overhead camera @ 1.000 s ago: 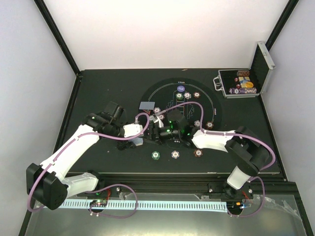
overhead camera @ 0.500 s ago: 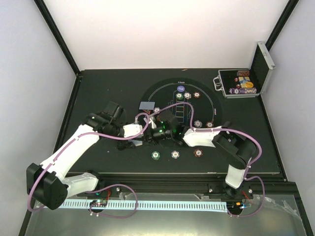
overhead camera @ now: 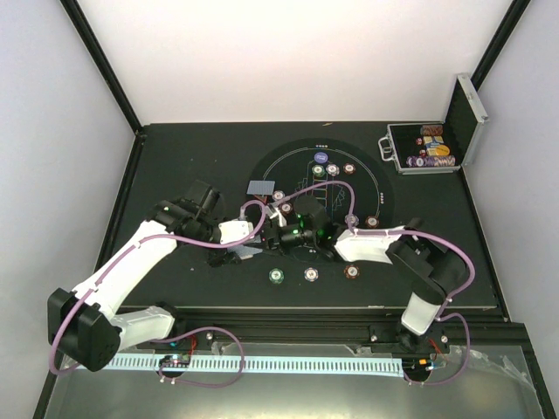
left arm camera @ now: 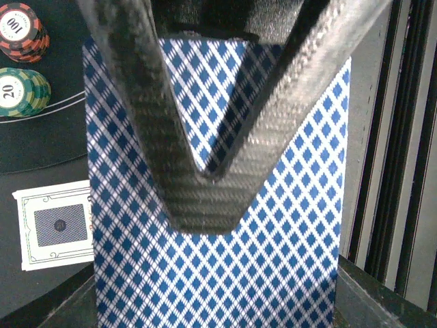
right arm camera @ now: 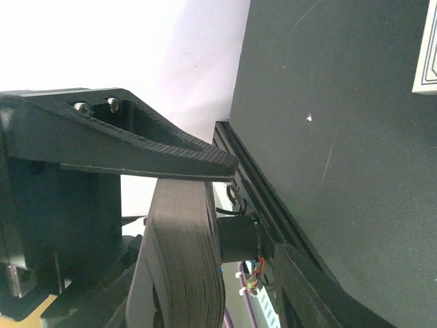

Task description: Distribute texas hold em gaming equipment

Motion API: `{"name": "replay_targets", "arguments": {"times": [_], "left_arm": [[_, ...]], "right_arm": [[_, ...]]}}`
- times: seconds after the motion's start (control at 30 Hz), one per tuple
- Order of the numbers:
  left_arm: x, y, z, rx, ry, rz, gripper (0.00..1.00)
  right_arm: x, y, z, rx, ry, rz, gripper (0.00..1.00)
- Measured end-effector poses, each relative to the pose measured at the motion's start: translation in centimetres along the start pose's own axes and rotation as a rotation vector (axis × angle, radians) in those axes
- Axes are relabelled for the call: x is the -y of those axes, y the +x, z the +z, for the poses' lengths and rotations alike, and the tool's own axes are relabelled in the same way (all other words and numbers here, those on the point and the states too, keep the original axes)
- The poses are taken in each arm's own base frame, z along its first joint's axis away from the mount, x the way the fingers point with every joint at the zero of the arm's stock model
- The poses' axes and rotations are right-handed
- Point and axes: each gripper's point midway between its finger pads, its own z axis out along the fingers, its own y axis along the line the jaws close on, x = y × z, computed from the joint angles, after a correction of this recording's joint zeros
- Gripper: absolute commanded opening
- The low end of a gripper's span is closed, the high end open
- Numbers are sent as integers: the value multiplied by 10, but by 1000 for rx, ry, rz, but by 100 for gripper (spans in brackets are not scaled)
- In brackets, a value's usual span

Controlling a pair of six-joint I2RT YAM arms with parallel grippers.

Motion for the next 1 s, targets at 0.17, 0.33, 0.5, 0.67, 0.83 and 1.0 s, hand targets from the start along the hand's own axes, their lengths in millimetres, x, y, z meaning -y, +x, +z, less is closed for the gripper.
{"name": "replay_targets", "arguments": {"times": [0.17, 0.33, 0.5, 0.67, 0.83, 1.0], "left_arm": [[0, 0, 0, 0, 0, 0, 2], [0, 0, 0, 0, -1, 0, 2], [0, -2, 0, 12, 0, 4, 2], [-1, -10, 0, 45, 0, 18, 2], [-4, -18, 0, 78, -9, 36, 2], [-6, -24, 1, 102, -13, 51, 2]], "right_arm": [[-3, -1, -7, 11, 9, -10, 29], [-9, -1, -12, 19, 13, -23, 9], [-11, -1, -16, 23, 33, -33, 1], [-14, -2, -24, 36, 57, -52, 1], [-16, -6, -34, 43, 71, -72, 1], [-18, -10, -42, 47, 76, -91, 4]]}}
